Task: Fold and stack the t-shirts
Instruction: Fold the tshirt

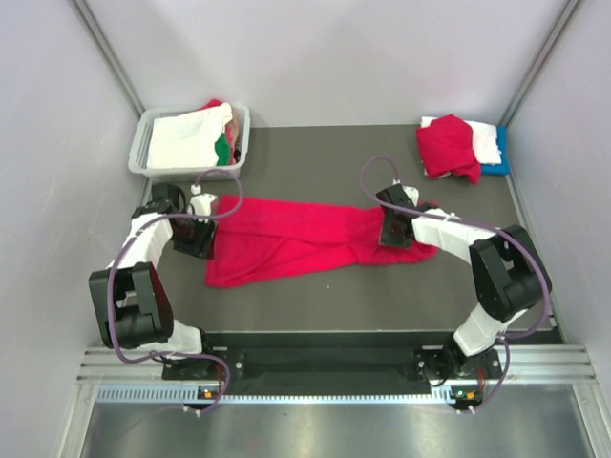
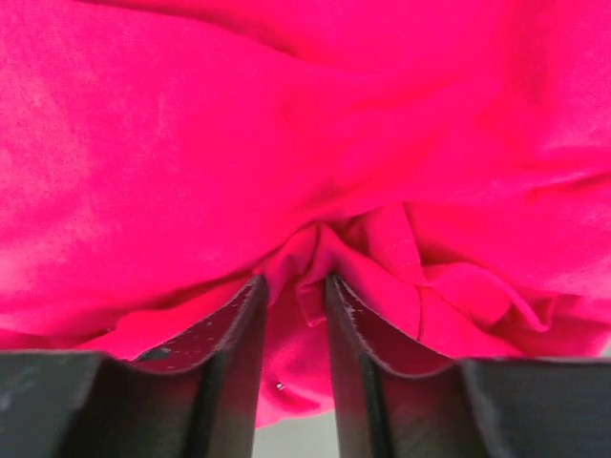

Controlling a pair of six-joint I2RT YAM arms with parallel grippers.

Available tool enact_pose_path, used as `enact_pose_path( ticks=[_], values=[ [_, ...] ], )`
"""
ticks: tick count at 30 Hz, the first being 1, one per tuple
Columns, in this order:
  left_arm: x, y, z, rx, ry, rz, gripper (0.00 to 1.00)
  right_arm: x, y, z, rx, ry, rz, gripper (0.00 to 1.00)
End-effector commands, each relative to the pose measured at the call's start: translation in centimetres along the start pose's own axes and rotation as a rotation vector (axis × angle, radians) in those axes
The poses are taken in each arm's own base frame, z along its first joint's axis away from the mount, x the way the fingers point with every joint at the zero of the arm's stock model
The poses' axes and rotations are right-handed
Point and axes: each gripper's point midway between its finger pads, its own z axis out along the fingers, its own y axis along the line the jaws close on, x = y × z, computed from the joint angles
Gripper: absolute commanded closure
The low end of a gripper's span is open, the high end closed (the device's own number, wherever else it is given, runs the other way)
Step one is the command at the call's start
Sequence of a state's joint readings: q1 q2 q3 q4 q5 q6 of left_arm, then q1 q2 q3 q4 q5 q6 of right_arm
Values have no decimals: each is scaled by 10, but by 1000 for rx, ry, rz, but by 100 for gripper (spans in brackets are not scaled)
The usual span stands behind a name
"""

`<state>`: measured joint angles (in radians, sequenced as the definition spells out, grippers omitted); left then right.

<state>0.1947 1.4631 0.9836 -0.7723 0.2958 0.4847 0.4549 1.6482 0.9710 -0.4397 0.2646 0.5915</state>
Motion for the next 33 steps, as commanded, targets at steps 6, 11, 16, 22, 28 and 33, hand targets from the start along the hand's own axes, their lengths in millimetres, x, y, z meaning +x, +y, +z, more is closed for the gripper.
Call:
enact_pose_path(
  ticks=[6, 11, 16, 22, 28, 33],
  values=[
    [-14, -1, -18, -3, -47, 33, 42, -52, 9, -63, 20, -215, -107, 58],
    [-13, -22, -30, 114, -26, 44, 43, -25, 6, -82, -22, -194, -114, 53],
    [6, -37, -33, 180, 71, 136, 53, 10, 21, -80, -72, -133, -152, 51],
    [49, -38, -30, 129, 177, 218, 59, 36, 31, -62, -98, -59, -177, 51],
    [76, -48, -30, 170, 246, 233, 66, 41, 31, -54, -88, -47, -185, 52],
    [87, -54, -29, 202, 272, 227, 66, 47, 31, -47, -86, -36, -186, 52]
  ],
)
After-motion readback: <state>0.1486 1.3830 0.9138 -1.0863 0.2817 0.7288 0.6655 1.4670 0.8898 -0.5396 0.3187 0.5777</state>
